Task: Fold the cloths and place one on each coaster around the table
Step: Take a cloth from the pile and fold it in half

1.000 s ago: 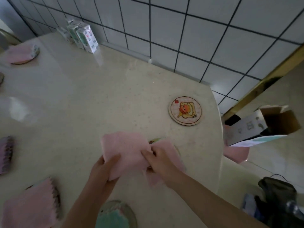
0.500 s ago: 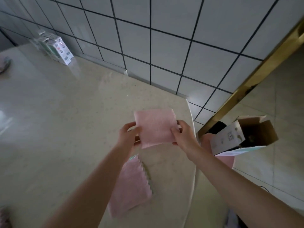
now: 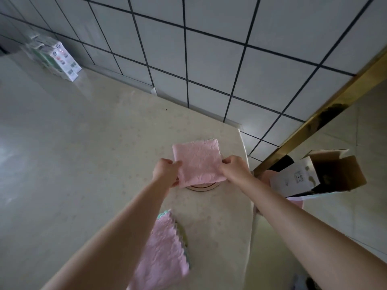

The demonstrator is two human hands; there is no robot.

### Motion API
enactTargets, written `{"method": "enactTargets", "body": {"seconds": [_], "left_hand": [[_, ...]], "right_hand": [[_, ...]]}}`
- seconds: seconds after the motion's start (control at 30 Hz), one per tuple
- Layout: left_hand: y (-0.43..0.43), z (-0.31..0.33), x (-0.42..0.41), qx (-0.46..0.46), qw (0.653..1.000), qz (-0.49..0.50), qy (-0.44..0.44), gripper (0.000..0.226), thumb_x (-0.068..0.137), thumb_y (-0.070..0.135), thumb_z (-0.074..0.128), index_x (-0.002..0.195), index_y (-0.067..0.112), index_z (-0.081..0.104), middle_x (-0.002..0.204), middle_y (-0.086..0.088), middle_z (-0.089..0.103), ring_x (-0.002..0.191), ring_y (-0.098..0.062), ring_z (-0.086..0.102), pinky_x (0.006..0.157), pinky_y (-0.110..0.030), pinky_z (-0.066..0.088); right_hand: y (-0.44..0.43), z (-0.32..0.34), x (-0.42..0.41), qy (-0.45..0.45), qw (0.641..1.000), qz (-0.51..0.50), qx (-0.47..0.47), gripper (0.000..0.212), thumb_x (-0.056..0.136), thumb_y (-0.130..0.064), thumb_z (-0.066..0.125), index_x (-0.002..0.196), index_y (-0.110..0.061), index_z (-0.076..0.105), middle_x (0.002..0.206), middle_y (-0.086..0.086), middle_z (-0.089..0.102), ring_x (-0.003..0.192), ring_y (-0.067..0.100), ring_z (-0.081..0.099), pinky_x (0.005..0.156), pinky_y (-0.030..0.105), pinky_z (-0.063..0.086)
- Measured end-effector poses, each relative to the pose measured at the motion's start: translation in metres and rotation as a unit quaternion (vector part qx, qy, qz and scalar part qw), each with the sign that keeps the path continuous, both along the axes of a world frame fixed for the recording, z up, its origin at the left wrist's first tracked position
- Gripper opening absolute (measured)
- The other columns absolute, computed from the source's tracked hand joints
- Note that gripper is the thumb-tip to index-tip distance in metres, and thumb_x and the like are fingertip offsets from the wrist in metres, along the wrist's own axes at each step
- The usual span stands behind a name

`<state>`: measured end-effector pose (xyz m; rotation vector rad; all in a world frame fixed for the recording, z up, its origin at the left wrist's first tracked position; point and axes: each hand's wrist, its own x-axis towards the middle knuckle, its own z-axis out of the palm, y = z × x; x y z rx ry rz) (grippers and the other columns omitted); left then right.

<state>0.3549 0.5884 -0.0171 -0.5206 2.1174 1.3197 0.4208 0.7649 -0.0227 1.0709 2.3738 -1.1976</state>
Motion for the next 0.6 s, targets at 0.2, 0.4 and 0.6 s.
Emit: {"method": "enactTargets", "body": {"seconds": [0.2, 0.4, 0.6], "left_hand": [[0.003, -0.003, -0.001, -0.034, 0.999, 0.001, 0.007, 0.019, 0.083, 0.016, 0.066, 0.066, 0.016, 0.057, 0.077, -0.012, 0.062, 0.080, -0.033, 0.068, 0.072, -0.048, 0.059], [-0.001, -0.011, 0.006, -0.004, 0.999, 0.038, -0.027, 0.010, 0.080, 0.013, 0.071, 0.079, 0.012, 0.061, 0.093, -0.016, 0.069, 0.076, -0.031, 0.070, 0.069, -0.047, 0.060], [0.001, -0.011, 0.026, 0.061, 0.994, 0.076, -0.057, 0.006, 0.081, 0.003, 0.066, 0.086, 0.002, 0.062, 0.087, -0.019, 0.070, 0.072, -0.031, 0.072, 0.068, -0.048, 0.060]], "right_hand": [[0.005, -0.002, -0.020, -0.035, 0.999, -0.007, 0.013, 0.022, 0.076, -0.028, 0.049, 0.060, -0.014, 0.041, 0.059, 0.005, 0.051, 0.051, 0.022, 0.049, 0.047, 0.023, 0.034], [0.008, 0.000, -0.033, -0.074, 0.997, 0.033, 0.010, 0.023, 0.080, -0.023, 0.055, 0.068, -0.011, 0.041, 0.063, 0.001, 0.041, 0.054, 0.017, 0.041, 0.044, 0.025, 0.028], [0.011, 0.005, -0.044, 0.030, 0.993, 0.116, 0.020, 0.016, 0.087, -0.016, 0.054, 0.072, -0.012, 0.050, 0.067, 0.001, 0.044, 0.068, 0.019, 0.043, 0.051, 0.026, 0.029]]}}
